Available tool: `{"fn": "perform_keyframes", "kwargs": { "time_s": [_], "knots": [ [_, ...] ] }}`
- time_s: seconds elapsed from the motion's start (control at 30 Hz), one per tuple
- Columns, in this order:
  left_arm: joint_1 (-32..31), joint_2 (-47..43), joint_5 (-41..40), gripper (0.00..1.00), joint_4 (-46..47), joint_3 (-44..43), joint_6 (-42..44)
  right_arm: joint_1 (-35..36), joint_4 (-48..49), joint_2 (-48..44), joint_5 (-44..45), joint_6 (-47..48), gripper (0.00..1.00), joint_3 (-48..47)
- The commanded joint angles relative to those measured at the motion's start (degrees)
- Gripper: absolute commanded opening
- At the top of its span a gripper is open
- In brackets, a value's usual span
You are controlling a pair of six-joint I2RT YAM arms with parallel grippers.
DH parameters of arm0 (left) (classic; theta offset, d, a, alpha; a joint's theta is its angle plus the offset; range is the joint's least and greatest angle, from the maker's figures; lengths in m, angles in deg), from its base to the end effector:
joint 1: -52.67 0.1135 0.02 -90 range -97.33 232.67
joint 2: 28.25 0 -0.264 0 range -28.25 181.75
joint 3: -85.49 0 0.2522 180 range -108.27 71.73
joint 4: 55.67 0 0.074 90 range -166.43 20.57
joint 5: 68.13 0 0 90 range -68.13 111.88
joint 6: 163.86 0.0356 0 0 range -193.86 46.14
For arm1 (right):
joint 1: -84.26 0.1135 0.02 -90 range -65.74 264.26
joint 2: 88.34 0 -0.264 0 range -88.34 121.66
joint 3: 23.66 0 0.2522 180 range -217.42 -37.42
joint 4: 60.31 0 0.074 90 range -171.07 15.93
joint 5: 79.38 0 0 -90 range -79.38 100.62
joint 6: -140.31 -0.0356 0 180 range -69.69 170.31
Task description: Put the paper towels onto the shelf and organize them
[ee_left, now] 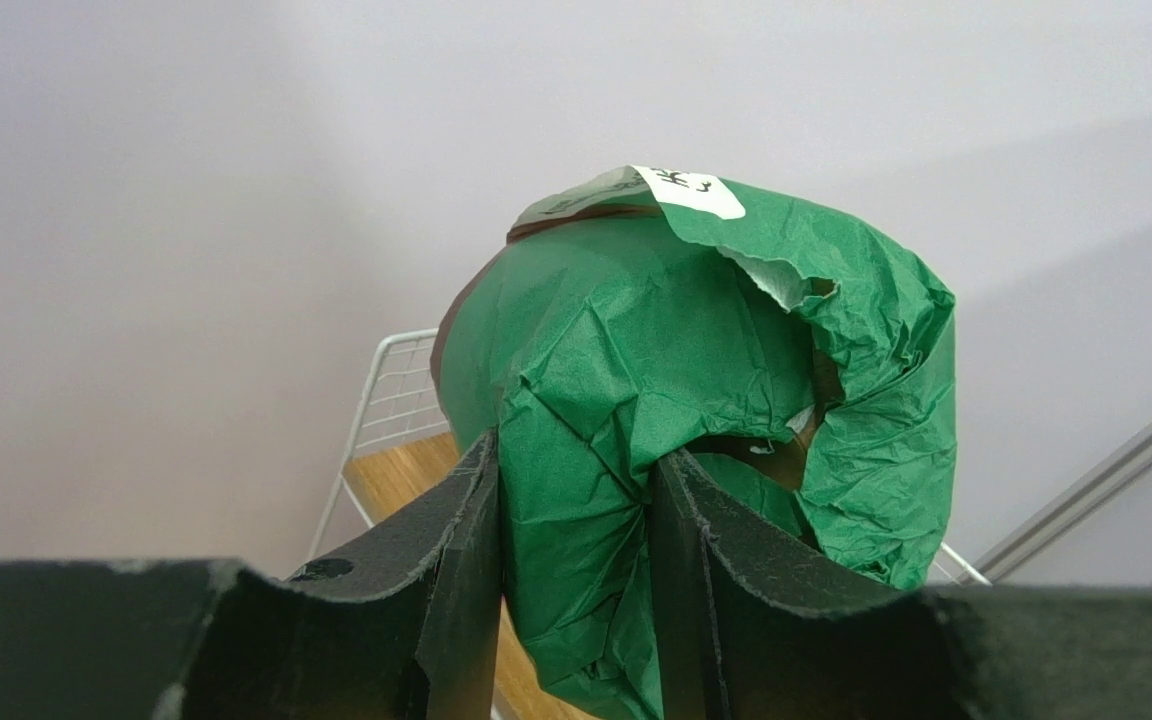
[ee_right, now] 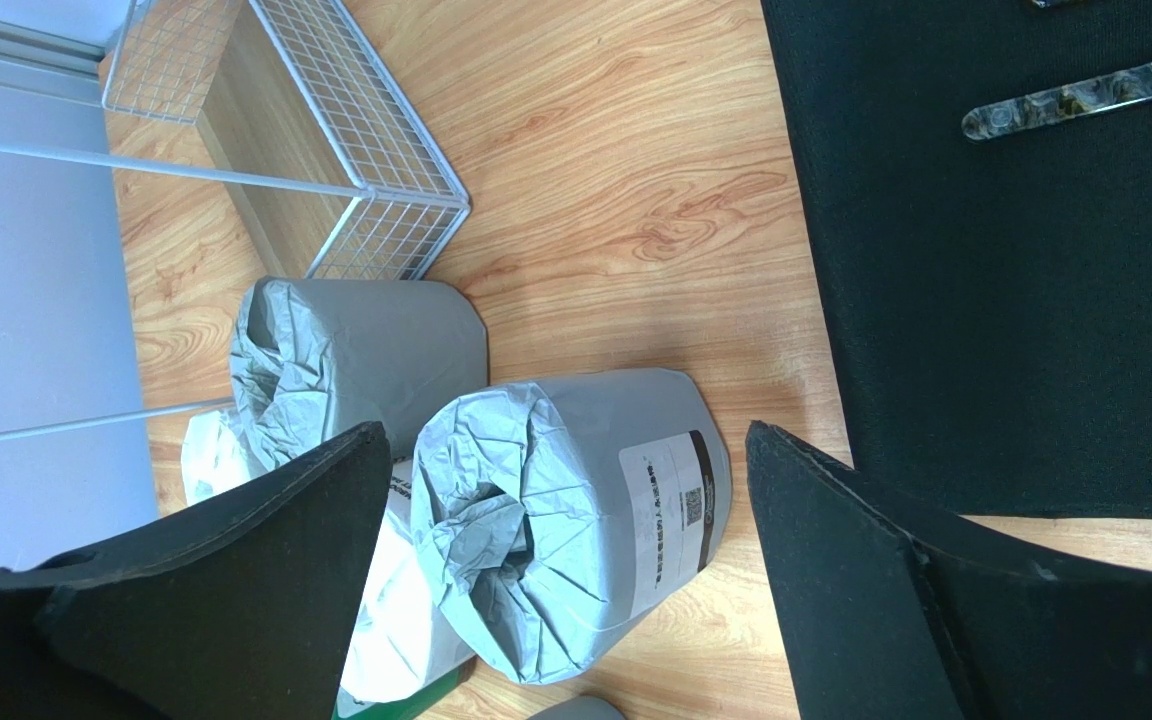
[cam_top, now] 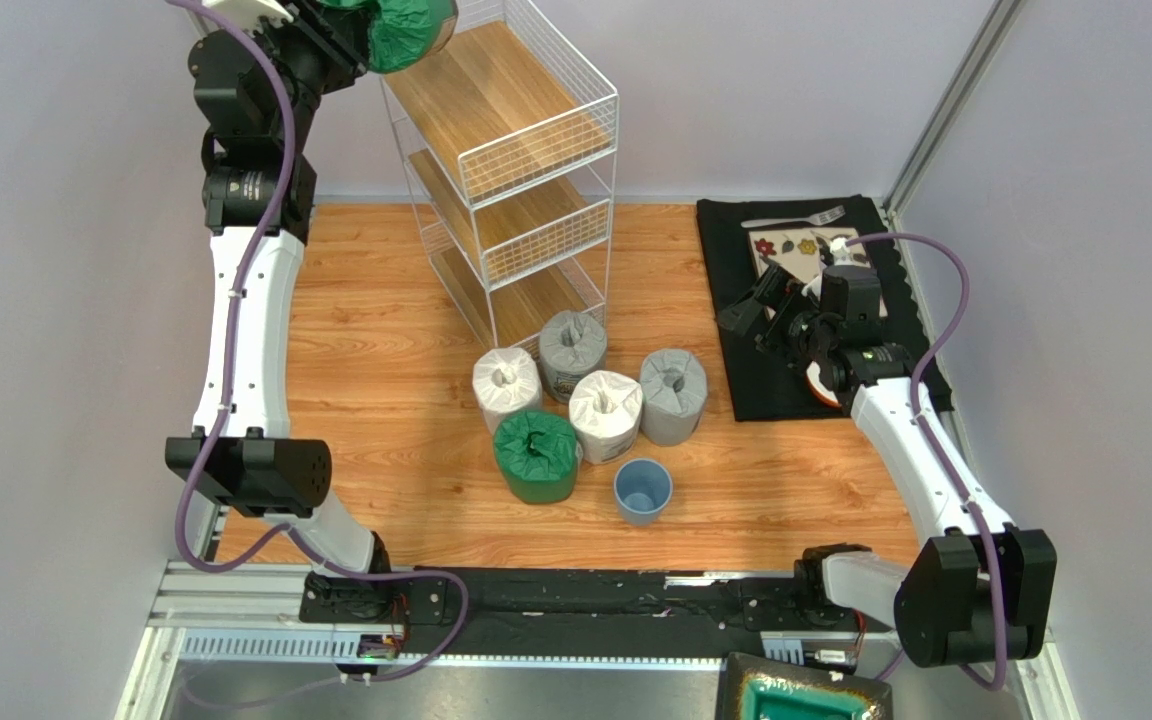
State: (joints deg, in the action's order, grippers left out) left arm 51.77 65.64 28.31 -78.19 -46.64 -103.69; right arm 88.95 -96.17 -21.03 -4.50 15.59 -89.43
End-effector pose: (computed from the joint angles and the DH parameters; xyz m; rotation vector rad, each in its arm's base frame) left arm 0.3412 -0.0094 0.5626 -0.2336 1.2959 -0.5306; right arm 0.2547 0.0302 0.2845 0.4455 2.2370 0.6637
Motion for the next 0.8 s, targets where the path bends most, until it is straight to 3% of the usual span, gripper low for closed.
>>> {"fn": "perform_keyframes", "kwargs": {
  "time_s": [0.0, 0.77],
  "knots": [
    [0.6, -0.7, 3.1, 0.32, 2.3, -2.9, -2.8, 0.2, 1.4, -0.4, -0.7, -0.1, 0.92, -0.1],
    [0.6, 0.0, 3.7, 0.34, 0.8, -1.3, -2.7, 0.2, 1.3, -0.2, -0.9, -0.1, 0.92, 0.0]
  ]
}}
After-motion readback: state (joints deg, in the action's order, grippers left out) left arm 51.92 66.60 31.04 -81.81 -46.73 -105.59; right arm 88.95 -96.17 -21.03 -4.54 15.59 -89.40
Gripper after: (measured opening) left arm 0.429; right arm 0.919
